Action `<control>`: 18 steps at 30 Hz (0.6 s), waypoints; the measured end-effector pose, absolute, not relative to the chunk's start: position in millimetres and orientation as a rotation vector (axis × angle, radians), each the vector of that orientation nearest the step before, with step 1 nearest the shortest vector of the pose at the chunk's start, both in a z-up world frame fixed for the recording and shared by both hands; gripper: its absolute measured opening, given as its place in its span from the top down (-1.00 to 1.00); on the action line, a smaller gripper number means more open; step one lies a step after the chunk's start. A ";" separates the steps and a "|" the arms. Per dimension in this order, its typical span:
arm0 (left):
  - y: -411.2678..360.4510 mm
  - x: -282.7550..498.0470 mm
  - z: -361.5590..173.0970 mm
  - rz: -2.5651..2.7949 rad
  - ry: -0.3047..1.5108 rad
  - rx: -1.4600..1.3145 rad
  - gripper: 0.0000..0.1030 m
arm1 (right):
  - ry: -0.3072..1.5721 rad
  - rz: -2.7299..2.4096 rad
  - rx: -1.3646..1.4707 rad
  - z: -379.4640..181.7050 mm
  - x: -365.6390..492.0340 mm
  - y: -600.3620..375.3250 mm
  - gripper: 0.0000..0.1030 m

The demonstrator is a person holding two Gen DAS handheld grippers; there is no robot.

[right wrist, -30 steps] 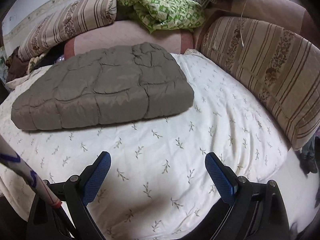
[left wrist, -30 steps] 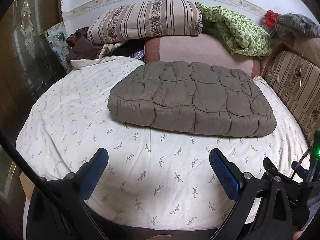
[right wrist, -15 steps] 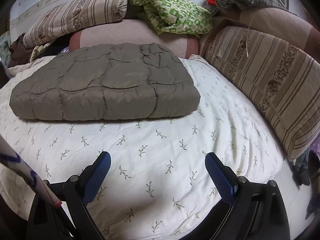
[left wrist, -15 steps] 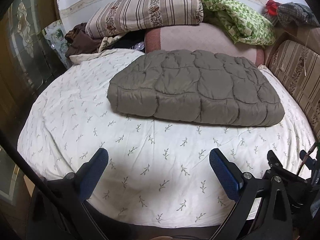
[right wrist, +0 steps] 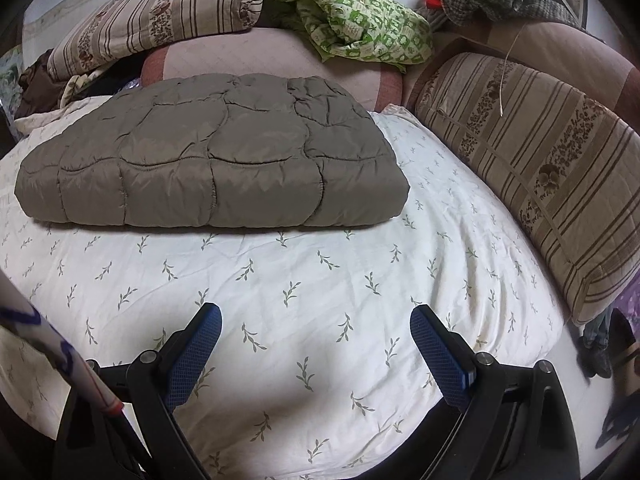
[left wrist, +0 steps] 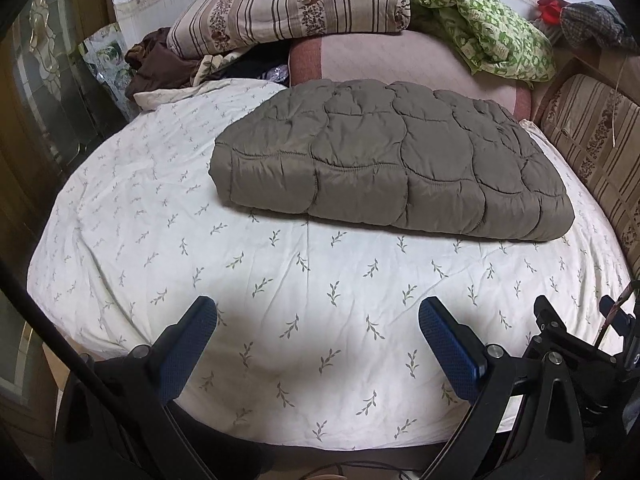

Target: Fold large clothes

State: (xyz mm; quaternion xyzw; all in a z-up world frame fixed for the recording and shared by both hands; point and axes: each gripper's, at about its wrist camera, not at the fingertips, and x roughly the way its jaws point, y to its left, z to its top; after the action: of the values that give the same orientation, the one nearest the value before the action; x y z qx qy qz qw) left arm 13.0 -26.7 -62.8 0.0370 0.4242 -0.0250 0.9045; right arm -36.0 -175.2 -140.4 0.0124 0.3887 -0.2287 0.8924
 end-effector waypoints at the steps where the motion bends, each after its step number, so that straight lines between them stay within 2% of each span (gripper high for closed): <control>1: -26.8 13.4 -64.1 -0.052 0.882 0.076 -0.96 | 0.808 -0.474 0.024 -140.7 -35.8 -175.0 -0.89; 18: -29.1 14.7 -71.9 -0.060 0.916 0.071 -0.96 | 0.849 -0.486 -0.006 -147.3 -33.4 -176.6 -0.89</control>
State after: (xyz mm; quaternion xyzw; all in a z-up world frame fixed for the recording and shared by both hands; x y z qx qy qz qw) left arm 14.7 -29.1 -72.0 0.0345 0.4419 -0.0290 0.8960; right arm -33.4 -176.6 -147.3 -0.0027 0.4079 -0.2335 0.8827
